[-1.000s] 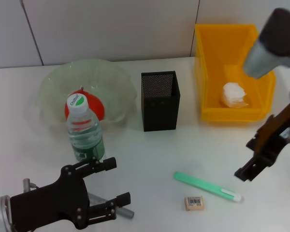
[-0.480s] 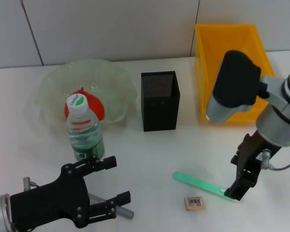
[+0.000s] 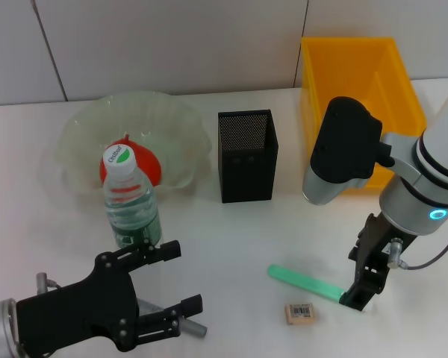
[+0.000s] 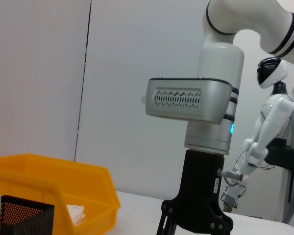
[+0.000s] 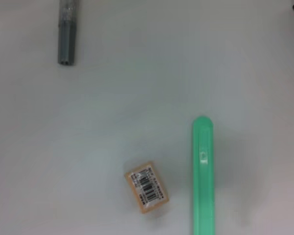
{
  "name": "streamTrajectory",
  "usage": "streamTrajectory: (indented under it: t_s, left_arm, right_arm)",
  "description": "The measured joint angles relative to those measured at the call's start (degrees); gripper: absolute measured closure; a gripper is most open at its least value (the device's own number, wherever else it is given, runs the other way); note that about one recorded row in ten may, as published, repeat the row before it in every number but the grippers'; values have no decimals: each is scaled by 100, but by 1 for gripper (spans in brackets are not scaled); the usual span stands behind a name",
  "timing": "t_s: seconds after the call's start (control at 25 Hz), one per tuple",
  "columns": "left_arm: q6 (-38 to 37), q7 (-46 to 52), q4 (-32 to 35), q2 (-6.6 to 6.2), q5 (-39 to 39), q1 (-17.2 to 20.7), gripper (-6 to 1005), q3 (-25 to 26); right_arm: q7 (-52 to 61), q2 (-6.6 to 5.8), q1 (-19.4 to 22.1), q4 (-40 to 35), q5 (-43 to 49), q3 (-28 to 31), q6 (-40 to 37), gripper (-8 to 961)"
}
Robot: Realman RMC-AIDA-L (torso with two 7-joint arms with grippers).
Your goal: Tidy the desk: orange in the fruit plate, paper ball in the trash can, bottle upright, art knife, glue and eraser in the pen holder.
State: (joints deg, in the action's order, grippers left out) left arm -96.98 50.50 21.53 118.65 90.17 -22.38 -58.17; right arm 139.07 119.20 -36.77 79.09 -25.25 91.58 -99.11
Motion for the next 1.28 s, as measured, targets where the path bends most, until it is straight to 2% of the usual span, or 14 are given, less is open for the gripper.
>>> streamTrajectory:
  t_s: [0.32, 0.52, 0.76, 1.28]
  left_arm:
    - [-3, -4, 0, 0, 0, -18, 201, -9]
    - [-6, -5, 0, 0, 0, -15, 201, -8]
    - [-5, -5, 0, 0, 0, -11, 201, -9]
    - [-29, -5, 0, 0, 0, -18, 201, -8]
  right_arm:
    - [23, 11, -17, -156, -11, -79, 123, 213]
    - [70, 14, -32, -302, -130, -128, 191, 452]
    - [112, 16, -34, -400, -162, -229, 297, 550]
    - [117, 16, -61, -626, -154, -386, 505, 555]
